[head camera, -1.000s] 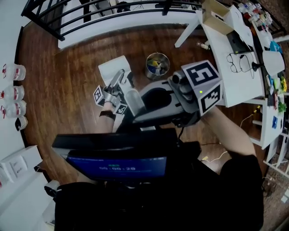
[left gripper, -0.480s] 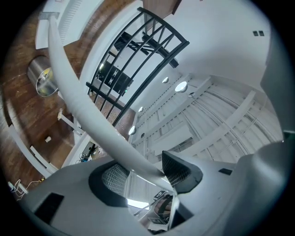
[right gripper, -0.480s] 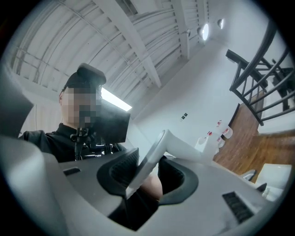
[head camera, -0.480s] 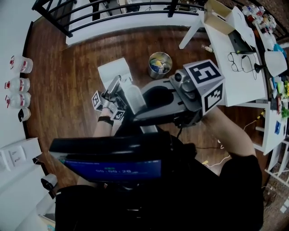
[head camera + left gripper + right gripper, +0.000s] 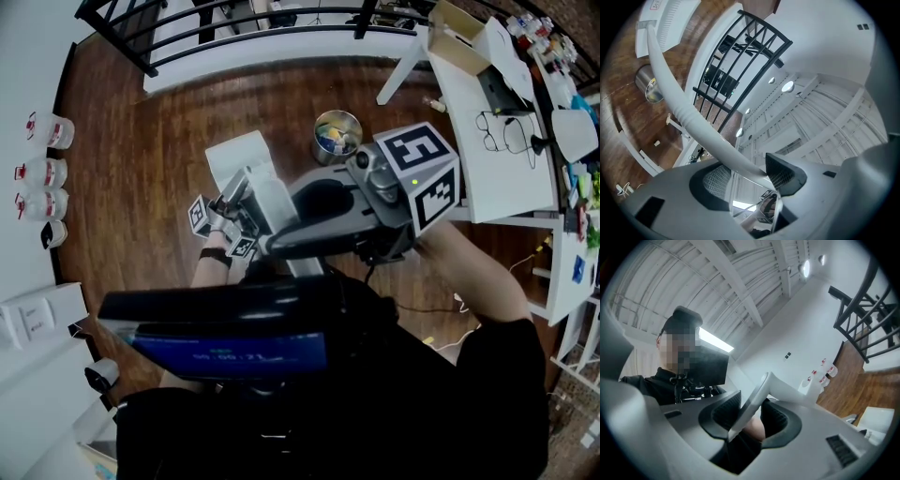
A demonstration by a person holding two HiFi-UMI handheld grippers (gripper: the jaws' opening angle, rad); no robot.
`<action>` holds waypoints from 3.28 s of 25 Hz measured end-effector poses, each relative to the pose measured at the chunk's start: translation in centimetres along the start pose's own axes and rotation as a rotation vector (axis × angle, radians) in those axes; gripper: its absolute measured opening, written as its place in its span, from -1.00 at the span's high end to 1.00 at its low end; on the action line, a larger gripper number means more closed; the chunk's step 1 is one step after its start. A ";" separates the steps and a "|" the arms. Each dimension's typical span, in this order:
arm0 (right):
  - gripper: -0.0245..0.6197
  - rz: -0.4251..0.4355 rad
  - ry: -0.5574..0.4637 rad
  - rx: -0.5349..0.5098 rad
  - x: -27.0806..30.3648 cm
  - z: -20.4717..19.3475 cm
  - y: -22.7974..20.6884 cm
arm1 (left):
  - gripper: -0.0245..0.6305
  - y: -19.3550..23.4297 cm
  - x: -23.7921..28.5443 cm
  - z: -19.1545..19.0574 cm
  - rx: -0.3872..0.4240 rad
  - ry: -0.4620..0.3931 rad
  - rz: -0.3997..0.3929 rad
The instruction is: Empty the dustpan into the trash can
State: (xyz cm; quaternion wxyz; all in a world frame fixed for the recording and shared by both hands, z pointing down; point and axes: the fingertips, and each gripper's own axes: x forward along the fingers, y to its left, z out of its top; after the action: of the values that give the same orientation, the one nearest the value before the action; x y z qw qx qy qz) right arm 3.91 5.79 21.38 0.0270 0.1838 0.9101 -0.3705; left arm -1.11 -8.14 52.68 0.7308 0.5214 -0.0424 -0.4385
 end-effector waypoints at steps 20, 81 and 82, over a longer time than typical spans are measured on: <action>0.50 -0.160 -0.101 -0.055 5.4 3.1 -4.0 | 0.83 -8.7 -4.1 5.4 0.139 0.101 0.010; 0.50 -0.354 0.025 0.281 -8.5 -16.0 -35.4 | 0.93 -35.9 1.4 3.0 2.146 -0.176 0.438; 0.50 -0.354 0.025 0.287 -8.6 -16.2 -35.6 | 0.93 -35.9 1.4 3.0 2.147 -0.175 0.441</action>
State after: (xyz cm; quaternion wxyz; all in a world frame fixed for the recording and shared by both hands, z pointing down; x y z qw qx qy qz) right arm 0.75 -9.21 58.35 -0.0763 0.0276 0.8664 -0.4927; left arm -23.24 -13.85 24.79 -0.0463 0.8337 -0.5459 -0.0686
